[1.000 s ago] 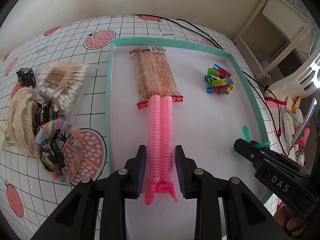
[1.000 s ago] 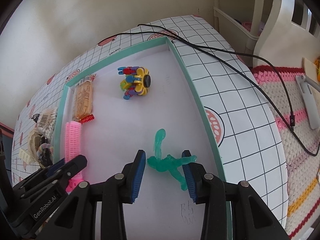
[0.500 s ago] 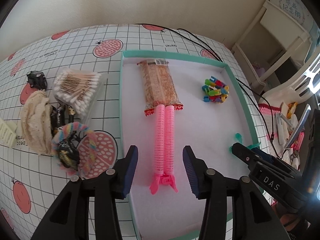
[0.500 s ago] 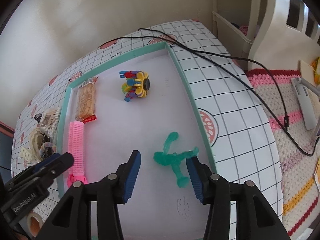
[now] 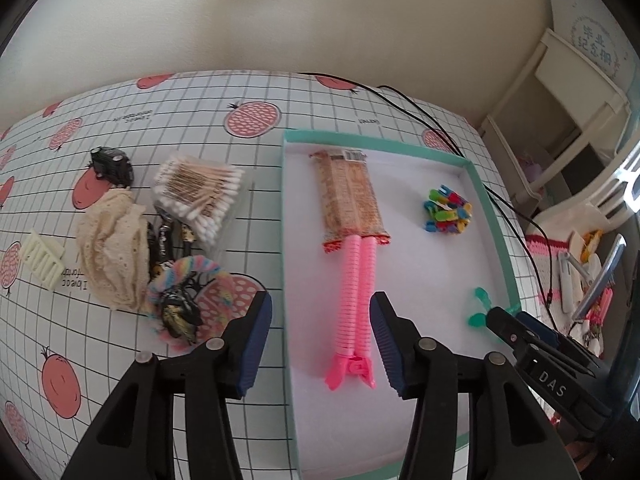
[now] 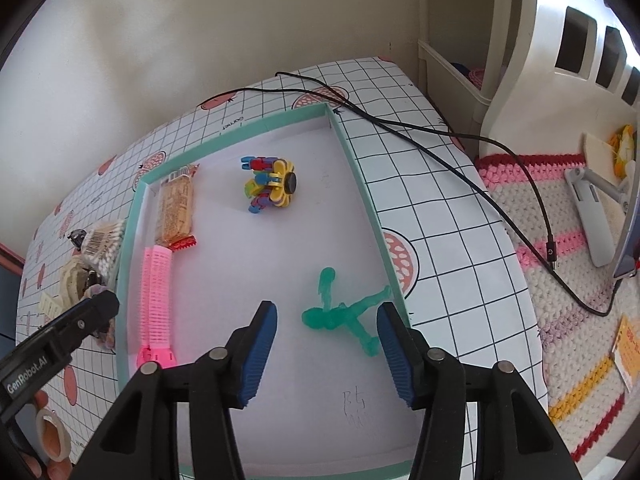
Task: Organize objects
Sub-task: 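Open the left tool releasing the curler while the right tool releases the green figure in the tray, then withdraw both tools from the tray toward the lace scrunchie and rainbow hair tie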
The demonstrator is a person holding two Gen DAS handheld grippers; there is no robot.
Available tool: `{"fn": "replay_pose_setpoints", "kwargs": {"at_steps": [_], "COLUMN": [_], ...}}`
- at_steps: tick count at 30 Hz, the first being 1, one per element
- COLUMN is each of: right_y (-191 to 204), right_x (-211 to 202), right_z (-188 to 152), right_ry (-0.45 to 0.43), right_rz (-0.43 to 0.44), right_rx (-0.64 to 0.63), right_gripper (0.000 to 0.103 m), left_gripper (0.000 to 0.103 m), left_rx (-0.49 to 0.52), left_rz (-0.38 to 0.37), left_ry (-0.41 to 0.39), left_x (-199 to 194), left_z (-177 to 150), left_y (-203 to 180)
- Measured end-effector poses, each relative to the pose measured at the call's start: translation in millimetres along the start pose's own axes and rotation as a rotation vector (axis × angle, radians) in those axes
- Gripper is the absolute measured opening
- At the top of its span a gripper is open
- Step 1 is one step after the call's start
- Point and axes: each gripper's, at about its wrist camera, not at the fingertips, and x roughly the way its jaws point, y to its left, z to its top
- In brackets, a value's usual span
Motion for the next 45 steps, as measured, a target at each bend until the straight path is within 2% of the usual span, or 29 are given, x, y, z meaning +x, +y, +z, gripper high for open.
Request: {"fn": "replay_pose_setpoints", "kwargs": {"at_steps": [4, 6, 7, 8, 10, 13, 16, 19, 22, 23, 26, 45], "right_y": [3.3, 5.4, 6.6, 7.7, 9.7, 12.2, 13.5, 13.7, 14.6, 15.0, 14.3, 15.4], "right_x": [-1.7, -1.7, -1.6, -1.3, 0.0, 1.1, 0.9, 1.4, 2.0, 2.0, 2.2, 7.4], "right_z": [0.4, 0.2, -0.2, -0.3, -0.5, -0.5, -0.6, -0.7, -0.8, -0.7, -0.1, 0.7], "right_ry": [-0.013, -0.016, -0.018, -0.02, -0.021, -0.026, -0.036, -0.041, -0.046, -0.049, -0.061, -0.067], "right_rz": [0.002, 0.001, -0.001, -0.002, 0.002, 0.002, 0.005, 0.007, 0.013, 0.011, 0.014, 0.004], "right_rx": [-0.007, -0.013, -0.018, -0.022, -0.026, -0.033, -0.04, -0.04, -0.042, -0.042, -0.035, -0.032], "right_gripper": [0.056, 0.056, 0.057, 0.06, 0.062, 0.068, 0.075, 0.082, 0.087, 0.093, 0.101, 0.103], "left_gripper": [0.053, 0.057, 0.066, 0.069, 0.07, 0.079, 0.08, 0.092, 0.093, 0.094, 0.101, 0.102], "left_rx": [-0.014, -0.02, -0.023, -0.024, -0.024, -0.023, -0.029, -0.039, -0.04, -0.041, -0.052, -0.058], "left_rz": [0.023, 0.031, 0.033, 0.036, 0.043, 0.054, 0.069, 0.078, 0.095, 0.099, 0.112, 0.113], "left_ry": [-0.008, -0.009, -0.012, -0.017, -0.028, -0.043, -0.054, -0.06, -0.071, -0.074, -0.084, -0.097], "left_x": [0.9, 2.0, 2.0, 1.4, -0.1, -1.4, -2.2, -1.8, -1.9, -2.1, -1.9, 0.0], "left_z": [-0.5, -0.2, -0.2, -0.2, 0.2, 0.7, 1.0, 1.1, 1.4, 1.3, 1.6, 3.3], "left_y": [4.6, 6.1, 6.9, 7.5, 8.8, 9.9, 13.0, 16.0, 17.8, 18.4, 21.1, 27.7]}}
